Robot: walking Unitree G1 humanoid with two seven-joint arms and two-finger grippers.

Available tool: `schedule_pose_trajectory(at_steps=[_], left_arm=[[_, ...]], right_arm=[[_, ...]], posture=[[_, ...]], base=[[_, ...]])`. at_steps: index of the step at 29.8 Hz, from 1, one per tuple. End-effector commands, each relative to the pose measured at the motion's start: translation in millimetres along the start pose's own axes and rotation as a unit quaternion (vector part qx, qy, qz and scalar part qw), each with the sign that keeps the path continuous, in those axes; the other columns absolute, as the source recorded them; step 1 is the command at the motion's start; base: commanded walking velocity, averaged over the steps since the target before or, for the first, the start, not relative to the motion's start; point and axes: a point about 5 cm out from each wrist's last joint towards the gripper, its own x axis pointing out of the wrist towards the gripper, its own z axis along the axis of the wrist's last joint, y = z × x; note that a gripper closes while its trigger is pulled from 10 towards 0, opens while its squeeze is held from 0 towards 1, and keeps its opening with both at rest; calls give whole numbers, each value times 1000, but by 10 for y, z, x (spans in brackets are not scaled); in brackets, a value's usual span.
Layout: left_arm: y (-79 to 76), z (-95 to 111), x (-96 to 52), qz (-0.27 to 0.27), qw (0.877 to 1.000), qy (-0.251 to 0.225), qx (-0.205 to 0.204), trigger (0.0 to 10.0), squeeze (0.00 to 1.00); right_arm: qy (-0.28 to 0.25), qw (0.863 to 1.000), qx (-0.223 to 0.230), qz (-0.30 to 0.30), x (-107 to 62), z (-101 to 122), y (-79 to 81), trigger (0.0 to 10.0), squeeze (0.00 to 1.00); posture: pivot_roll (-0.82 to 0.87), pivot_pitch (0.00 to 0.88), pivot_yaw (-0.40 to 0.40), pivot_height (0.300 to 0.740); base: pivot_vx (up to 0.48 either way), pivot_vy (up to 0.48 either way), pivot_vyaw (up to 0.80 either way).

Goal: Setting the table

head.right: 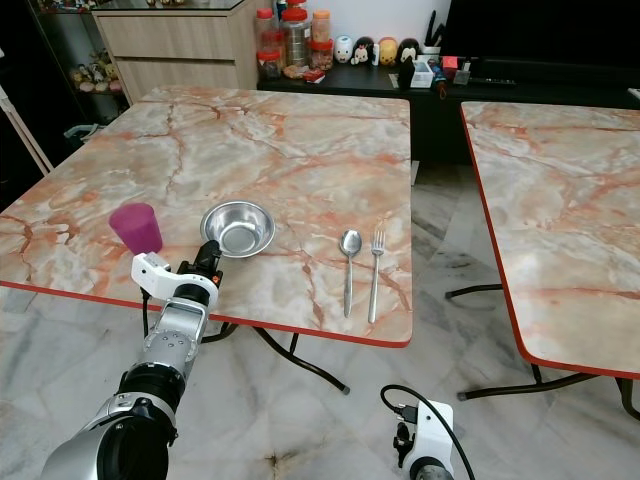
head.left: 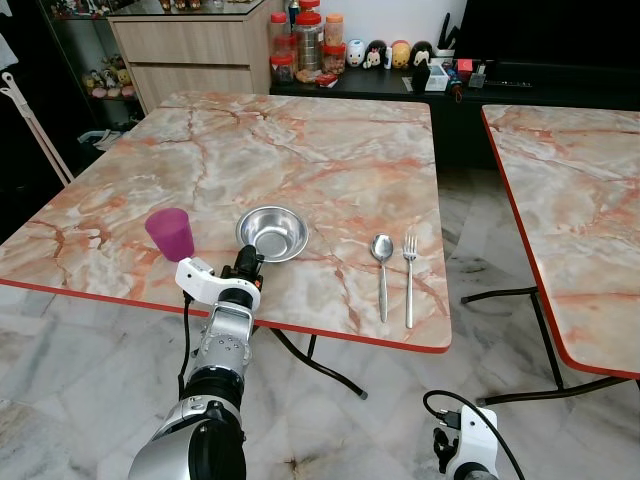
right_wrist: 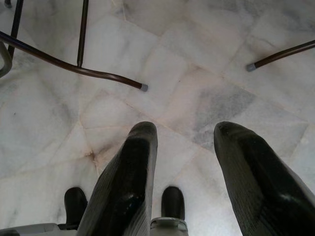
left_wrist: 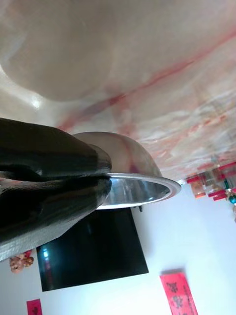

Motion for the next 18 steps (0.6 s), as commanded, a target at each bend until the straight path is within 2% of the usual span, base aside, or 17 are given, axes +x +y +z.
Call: schedule_pose_trajectory(at_steps=[1, 6, 14, 18], left_arm=[[-139, -63, 31, -20, 1000, 8, 4, 10000, 0], [-67, -67, -13, -10, 1000, 10, 9, 10000, 0], [-37, -39, -34, -4, 1000, 3, 16, 10000, 0], [-41, -31, -28, -3, 1000, 2, 17, 10000, 0]], right_arm=[[-6, 1000, 5, 1, 5, 22, 13, 10000, 0], [-7, 1000, 7, 1, 2, 18, 10, 10000, 0], [2, 1000, 3, -3, 1, -1, -7, 10000, 0], [11, 1000, 8, -7, -2, -23, -19, 10000, 0]], posture=[[-9, 0, 16, 740], [-12, 0, 19, 740], [-10, 0, 19, 740], [-11, 0, 20, 740]], base=[[0, 0, 0], [0, 0, 0], [0, 0, 0], [0, -242, -180]])
